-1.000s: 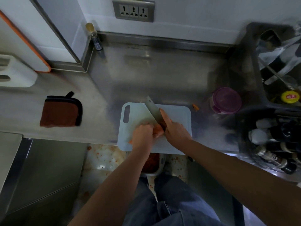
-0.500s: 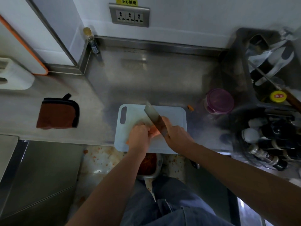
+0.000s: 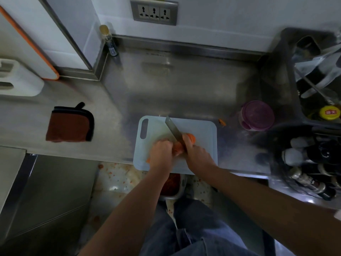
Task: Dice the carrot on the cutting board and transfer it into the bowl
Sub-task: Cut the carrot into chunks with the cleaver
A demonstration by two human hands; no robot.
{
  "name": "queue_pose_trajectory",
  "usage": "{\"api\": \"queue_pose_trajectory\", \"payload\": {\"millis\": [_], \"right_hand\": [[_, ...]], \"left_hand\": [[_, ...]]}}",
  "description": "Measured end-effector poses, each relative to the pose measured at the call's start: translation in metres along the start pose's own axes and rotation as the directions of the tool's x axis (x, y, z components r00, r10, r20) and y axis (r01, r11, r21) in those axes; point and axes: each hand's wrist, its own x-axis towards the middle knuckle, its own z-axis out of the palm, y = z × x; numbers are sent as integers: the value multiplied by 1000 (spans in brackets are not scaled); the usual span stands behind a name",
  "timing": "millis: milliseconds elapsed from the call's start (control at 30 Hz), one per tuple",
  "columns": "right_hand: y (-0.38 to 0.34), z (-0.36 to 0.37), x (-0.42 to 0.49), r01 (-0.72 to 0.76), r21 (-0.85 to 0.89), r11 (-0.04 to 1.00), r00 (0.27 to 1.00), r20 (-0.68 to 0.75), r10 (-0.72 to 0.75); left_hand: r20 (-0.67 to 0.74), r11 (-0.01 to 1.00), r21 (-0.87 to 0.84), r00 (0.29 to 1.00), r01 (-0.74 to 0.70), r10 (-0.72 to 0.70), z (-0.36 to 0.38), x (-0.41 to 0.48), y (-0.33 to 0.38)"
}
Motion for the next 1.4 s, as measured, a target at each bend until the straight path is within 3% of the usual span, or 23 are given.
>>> {"api": "queue_pose_trajectory", "payload": {"millis": [300,867,1233,1400], "right_hand": [[-2,-25,2,79,109,991,990,-124,-66],[0,-13,-9,16,51,999,1000,16,-17],[-7,-4,6,14,69,998,999,-37,-11],[-5,-20,3,62,113,992,993,-107,-50]], "left_hand": [[46,998,-59,999,28,-25,1,1,-2],[-19,995,-97,1000,8,-10,-4,-2,2],[25,999,-43,1000,11,-10,-2,-1,1],[-38,998,21,998,-53,54,0,-8,-7]]}}
